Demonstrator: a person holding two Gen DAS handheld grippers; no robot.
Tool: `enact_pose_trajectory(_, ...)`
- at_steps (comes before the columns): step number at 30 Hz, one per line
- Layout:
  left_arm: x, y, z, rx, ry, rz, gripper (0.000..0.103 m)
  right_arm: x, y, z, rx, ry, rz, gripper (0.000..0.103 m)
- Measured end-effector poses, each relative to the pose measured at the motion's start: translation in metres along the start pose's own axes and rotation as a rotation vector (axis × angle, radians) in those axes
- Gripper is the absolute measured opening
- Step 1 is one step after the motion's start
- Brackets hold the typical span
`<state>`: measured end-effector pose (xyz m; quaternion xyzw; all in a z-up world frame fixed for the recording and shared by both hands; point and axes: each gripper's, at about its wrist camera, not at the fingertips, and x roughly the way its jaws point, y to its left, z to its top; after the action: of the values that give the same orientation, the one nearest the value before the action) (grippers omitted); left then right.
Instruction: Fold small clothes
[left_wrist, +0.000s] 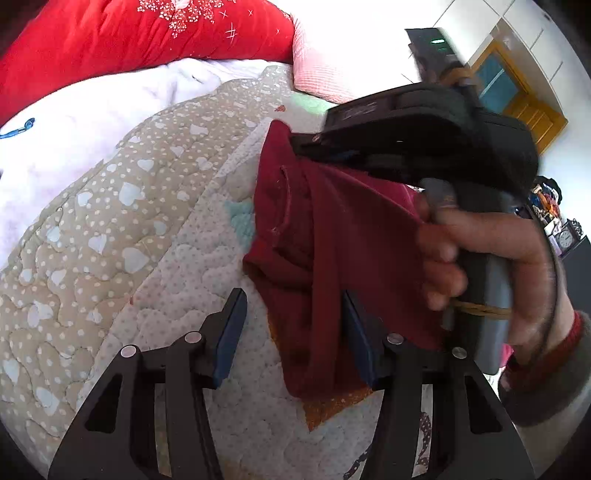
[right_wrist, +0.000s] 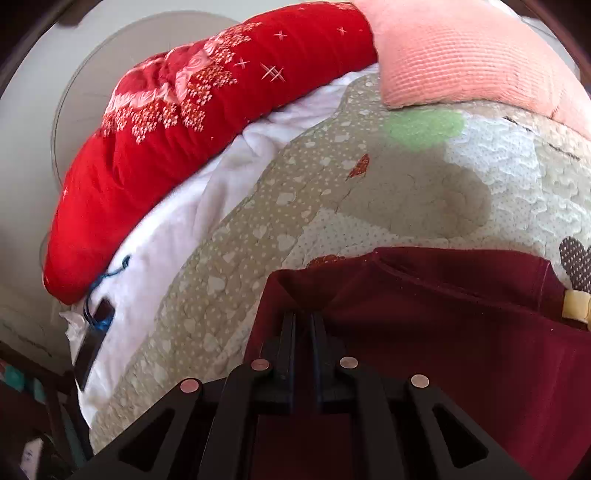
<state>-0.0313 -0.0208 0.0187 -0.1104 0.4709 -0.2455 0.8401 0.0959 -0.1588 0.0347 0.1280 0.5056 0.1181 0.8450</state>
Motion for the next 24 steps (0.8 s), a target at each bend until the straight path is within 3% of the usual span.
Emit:
enact_pose_trajectory(2,0.001,-0.001,0.001,0.001,0.0,0.007,0.053,-0.013,0.001,-0.001,-0.001,-0.009,0.026,0.015)
enact_pose_trajectory(4,0.001,-0.003,0.002,0.001,0.0,0.013,0.053,-0.029,-0.002,-0.005,0.017,-0.015,0.066,0.047)
enact_pose_trajectory(16,0.0,-0.003,0.004,-0.014,0.014,0.02,0.053,-0.061,-0.024,-0.039,0.044,0.022,0.007,0.048)
enact_pose_trajectory(21,-0.007,0.002,0.012,-0.047,-0.002,0.004,0.053,-0.087,-0.033,-0.055,0.058,-0.036,0.004,0.048)
enact_pose_trajectory(24,-0.006,0.006,0.015,-0.084,-0.005,0.004,0.061,-0.097,-0.039,-0.06,0.059,-0.045,-0.013,0.049)
